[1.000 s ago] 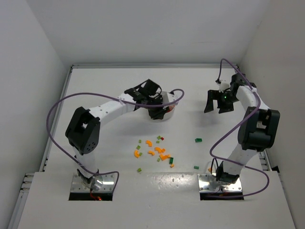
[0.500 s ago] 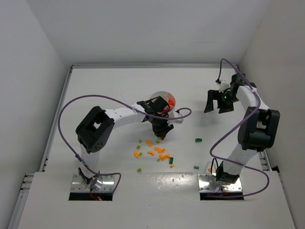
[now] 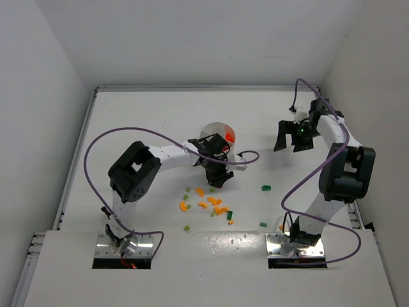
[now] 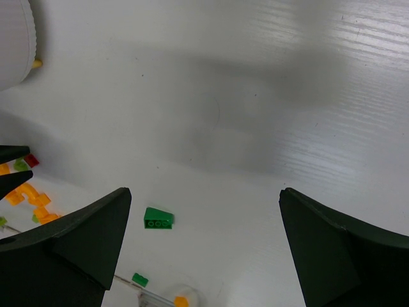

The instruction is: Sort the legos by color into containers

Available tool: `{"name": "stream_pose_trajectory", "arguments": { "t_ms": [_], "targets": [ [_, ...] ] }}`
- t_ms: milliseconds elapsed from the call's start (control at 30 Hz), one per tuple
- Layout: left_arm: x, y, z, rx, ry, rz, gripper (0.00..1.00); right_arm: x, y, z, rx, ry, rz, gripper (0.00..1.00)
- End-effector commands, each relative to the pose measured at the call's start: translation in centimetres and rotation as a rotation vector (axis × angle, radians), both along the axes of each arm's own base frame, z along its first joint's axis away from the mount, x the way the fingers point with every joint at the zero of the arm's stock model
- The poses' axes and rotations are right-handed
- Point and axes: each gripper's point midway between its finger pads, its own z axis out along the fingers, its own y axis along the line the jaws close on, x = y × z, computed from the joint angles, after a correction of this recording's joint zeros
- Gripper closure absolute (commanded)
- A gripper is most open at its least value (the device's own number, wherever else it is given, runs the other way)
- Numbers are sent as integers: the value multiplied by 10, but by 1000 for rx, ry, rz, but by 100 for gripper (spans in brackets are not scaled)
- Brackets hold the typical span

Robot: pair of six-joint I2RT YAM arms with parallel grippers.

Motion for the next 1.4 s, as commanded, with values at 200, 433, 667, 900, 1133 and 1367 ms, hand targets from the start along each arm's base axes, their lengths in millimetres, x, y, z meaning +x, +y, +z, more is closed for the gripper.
{"name": "stream_pose_trajectory", "arguments": {
  "t_ms": [200, 433, 667, 900, 1133, 1367],
  "targets": [
    [-16, 16, -24, 57, -19, -75, 58, 5, 0, 7, -7, -41, 13, 0],
    [-13, 23, -34, 89, -41, -68, 60, 3, 0, 4, -3, -23, 13, 0],
    [-10, 19, -35, 117, -105, -72, 65, 3, 0, 4, -3, -23, 13, 0],
    [-11, 32, -42, 173, -146, -91, 65, 3, 0, 4, -3, -23, 13, 0],
    [-15, 45, -45, 209, -131, -89, 61, 5, 0, 7, -5, -32, 13, 0],
    [-12, 54, -48, 223, -121, -82, 61, 5, 0, 7, -5, -32, 13, 0]
  ]
}}
